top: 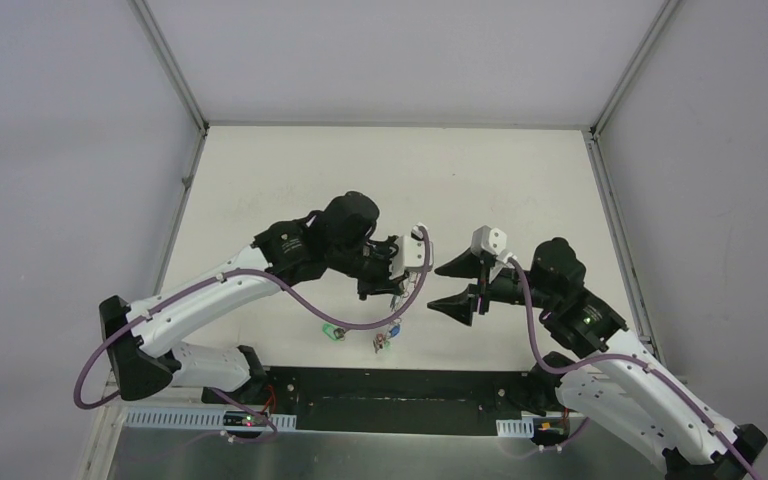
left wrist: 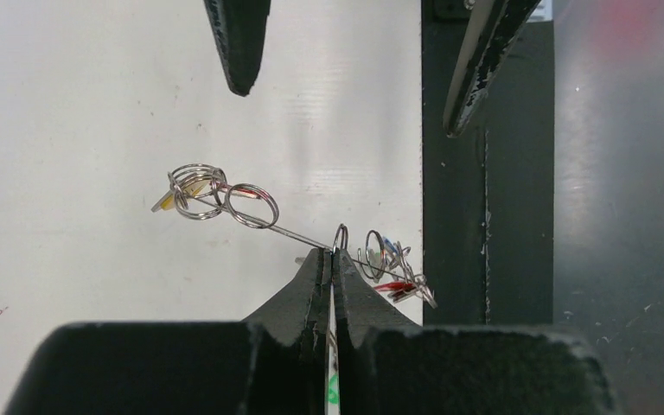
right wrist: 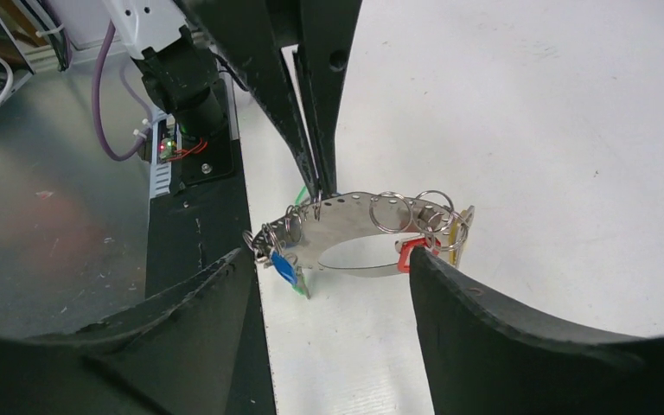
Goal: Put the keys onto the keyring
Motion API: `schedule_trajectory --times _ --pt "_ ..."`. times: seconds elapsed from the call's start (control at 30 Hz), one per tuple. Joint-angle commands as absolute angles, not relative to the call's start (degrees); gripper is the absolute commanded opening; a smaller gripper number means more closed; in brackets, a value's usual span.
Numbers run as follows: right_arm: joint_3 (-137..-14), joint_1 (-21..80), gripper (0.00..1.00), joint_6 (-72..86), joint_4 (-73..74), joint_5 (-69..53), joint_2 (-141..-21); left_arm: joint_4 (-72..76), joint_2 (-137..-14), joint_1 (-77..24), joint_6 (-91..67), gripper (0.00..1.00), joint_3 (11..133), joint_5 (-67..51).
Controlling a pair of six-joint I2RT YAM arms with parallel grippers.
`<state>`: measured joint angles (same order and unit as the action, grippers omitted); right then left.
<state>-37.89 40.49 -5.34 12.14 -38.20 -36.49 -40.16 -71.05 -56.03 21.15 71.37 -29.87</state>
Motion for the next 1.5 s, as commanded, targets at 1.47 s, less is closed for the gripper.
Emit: schedule_trajectory --times 1.47 --pt "-19.25 40.52 0.52 7.17 9.72 -21.80 -23.46 -10.75 -76.29 -61.78 16.04 0.00 54.41 -18.67"
